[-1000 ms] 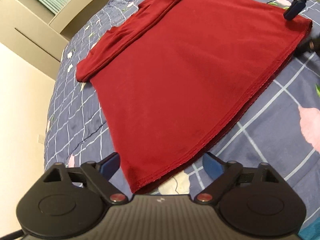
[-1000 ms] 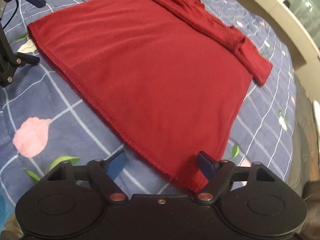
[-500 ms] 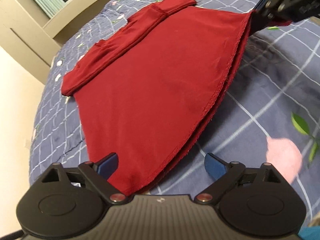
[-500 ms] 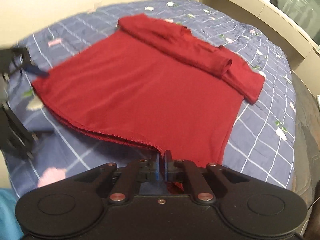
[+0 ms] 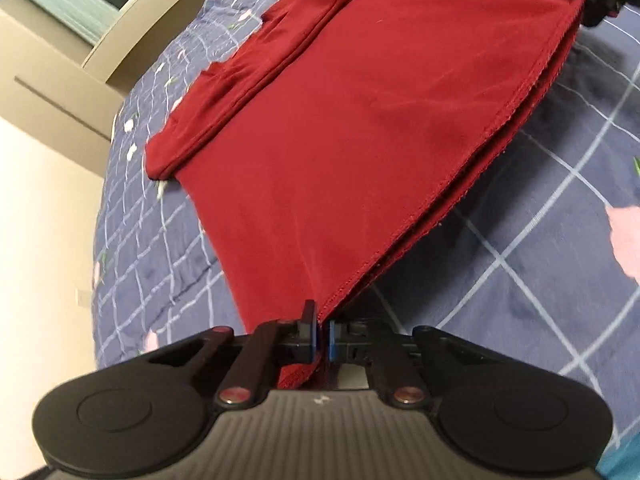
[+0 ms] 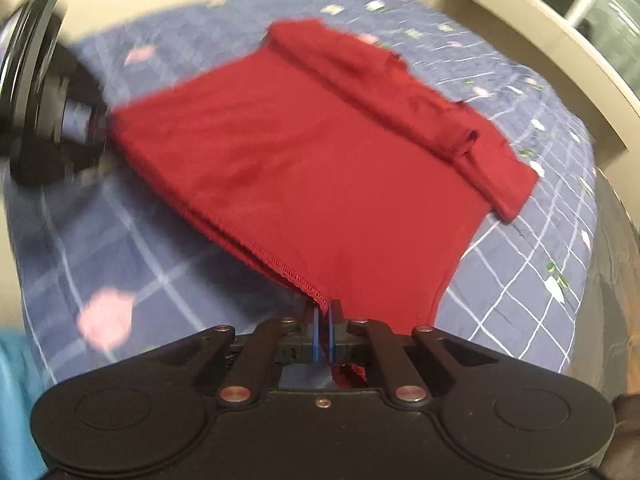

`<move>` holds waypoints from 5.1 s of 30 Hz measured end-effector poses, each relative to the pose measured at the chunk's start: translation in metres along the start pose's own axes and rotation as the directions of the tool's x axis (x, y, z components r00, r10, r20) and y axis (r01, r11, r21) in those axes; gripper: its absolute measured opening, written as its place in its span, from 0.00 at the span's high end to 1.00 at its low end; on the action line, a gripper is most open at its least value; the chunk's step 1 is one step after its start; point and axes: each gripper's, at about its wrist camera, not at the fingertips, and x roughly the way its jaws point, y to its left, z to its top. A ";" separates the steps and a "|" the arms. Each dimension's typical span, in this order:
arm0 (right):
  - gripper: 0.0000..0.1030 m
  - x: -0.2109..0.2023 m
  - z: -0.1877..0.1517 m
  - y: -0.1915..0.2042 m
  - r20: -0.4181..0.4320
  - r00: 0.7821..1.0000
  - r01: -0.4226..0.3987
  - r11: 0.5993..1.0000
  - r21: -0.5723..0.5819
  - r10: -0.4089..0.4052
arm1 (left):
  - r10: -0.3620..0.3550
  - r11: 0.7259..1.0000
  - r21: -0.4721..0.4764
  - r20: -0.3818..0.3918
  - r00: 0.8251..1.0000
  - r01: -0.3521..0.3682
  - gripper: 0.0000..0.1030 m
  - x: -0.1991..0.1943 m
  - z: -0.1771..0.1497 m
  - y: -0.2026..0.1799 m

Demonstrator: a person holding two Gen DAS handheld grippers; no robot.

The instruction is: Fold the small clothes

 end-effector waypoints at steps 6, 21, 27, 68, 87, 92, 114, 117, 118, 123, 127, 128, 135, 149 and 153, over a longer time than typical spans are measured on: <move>0.97 -0.005 -0.003 0.011 -0.025 1.000 -0.005 0.997 -0.077 0.003 | 0.012 1.000 -0.005 0.046 0.999 -0.012 0.97 -0.028 0.002 0.007; 0.97 -0.079 -0.050 0.048 -0.095 0.982 -0.176 0.975 -0.139 0.164 | -0.227 0.973 -0.032 -0.016 0.974 0.227 0.97 -0.122 -0.055 -0.017; 0.97 -0.116 -0.075 0.074 -0.149 0.940 -0.317 0.947 -0.055 0.306 | -0.348 0.937 -0.058 -0.071 0.935 0.344 0.97 -0.157 -0.084 -0.017; 0.95 0.082 0.155 -0.220 -0.097 0.995 -0.005 0.971 0.239 0.029 | -0.379 0.886 -0.284 0.009 0.925 0.366 0.96 0.077 0.190 0.218; 0.91 0.152 0.167 -0.234 -0.186 0.982 0.034 0.938 0.345 0.032 | -0.427 0.834 -0.415 -0.070 0.902 0.363 0.70 0.151 0.193 0.222; 0.70 0.156 0.157 -0.236 -0.192 0.981 0.060 0.899 0.434 0.027 | -0.406 0.793 -0.531 -0.093 0.909 0.300 0.31 0.154 0.181 0.232; 0.08 0.134 0.090 -0.211 -0.254 0.959 0.255 0.767 0.589 -0.124 | -0.460 0.711 -0.587 0.029 0.887 0.388 0.06 0.140 0.153 0.287; 0.07 0.141 0.084 -0.213 -0.307 0.944 0.293 0.734 0.612 -0.121 | -0.458 0.693 -0.606 0.047 0.888 0.390 0.05 0.138 0.152 0.300; 0.07 0.143 0.082 -0.213 -0.326 0.938 0.308 0.723 0.618 -0.122 | -0.449 0.691 -0.615 0.047 0.892 0.380 0.05 0.139 0.151 0.303; 0.06 0.142 0.075 -0.208 -0.342 0.929 0.341 0.677 0.652 -0.139 | -0.415 0.705 -0.625 0.018 0.910 0.334 0.05 0.141 0.137 0.290; 0.03 0.130 0.075 -0.187 -0.305 0.939 0.329 0.667 0.668 -0.158 | -0.397 0.728 -0.624 -0.048 0.917 0.283 0.05 0.143 0.122 0.254; 0.02 0.126 0.075 -0.180 -0.295 0.942 0.323 0.671 0.667 -0.161 | -0.397 0.727 -0.631 -0.069 0.915 0.268 0.05 0.145 0.117 0.244; 0.01 0.106 0.054 -0.128 -0.291 0.941 0.325 0.716 0.618 -0.176 | -0.347 0.764 -0.629 -0.211 0.914 0.145 0.05 0.140 0.082 0.196; 0.01 0.059 -0.044 -0.062 -0.376 0.923 0.330 0.679 0.655 -0.086 | -0.350 0.719 -0.694 -0.323 0.879 0.031 0.01 0.091 0.019 0.164; 0.01 0.043 -0.060 -0.046 -0.363 0.929 0.313 0.672 0.671 -0.071 | -0.348 0.715 -0.699 -0.337 0.875 0.016 0.01 0.068 0.014 0.147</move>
